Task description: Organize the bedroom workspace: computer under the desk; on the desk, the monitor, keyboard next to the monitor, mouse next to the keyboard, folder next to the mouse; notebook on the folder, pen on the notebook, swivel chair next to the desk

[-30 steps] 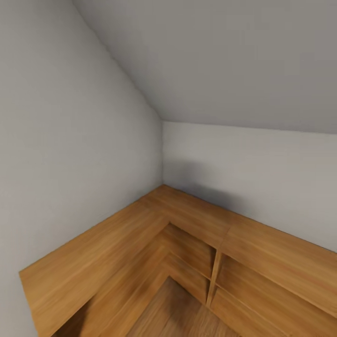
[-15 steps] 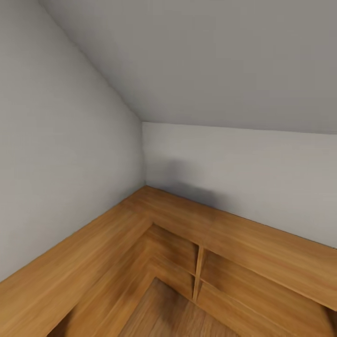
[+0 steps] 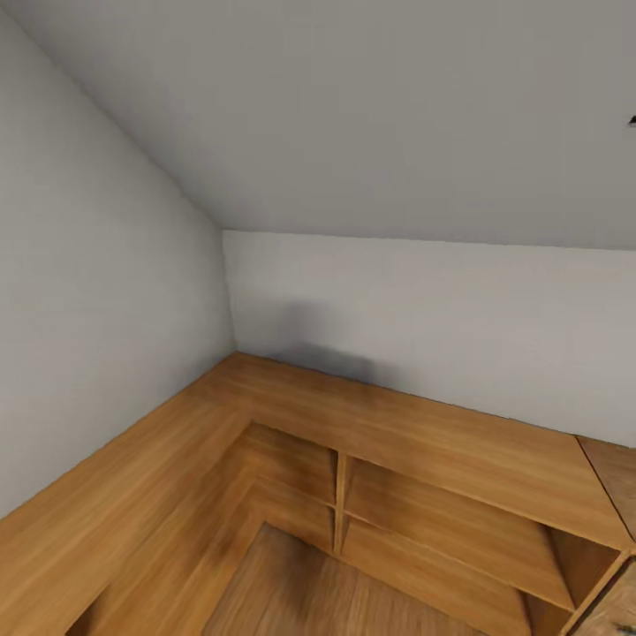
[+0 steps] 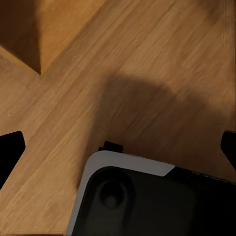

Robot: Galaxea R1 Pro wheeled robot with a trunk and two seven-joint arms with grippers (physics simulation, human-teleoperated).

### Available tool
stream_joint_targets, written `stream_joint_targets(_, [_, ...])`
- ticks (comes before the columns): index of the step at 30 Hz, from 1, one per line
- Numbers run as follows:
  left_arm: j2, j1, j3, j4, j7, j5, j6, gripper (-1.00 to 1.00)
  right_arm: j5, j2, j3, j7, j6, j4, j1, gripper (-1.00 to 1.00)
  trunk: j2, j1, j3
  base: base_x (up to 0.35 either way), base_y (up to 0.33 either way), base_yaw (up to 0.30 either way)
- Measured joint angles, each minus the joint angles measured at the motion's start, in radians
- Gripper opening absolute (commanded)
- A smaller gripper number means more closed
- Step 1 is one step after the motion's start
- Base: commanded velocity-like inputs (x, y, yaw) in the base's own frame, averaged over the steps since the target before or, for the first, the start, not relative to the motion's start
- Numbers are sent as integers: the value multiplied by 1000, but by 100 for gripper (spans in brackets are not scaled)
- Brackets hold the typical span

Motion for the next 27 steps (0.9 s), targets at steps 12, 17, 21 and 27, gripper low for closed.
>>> stream_joint_targets(12, [0,0,0,0,1,0,3,100,1,-3,1,-1,-1,0,0,100,0,0,0,-175,0,-300])
stream_joint_targets(17, [0,0,0,0,1,1,3,100,1,-4,0,-1,-3,-2,0,100,0,0,0,-9,0,-300])
stream_joint_targets(21, [0,0,1,0,1,1,3,100,0,-7,-1,-1,-4,-3,0,100,0,-1,0,-2,0,-300])
stream_joint_targets(27, [0,0,0,0,2,1,2,100,1,-16,-1,-1,-5,-5,0,100,0,-1,0,0,0,-300])
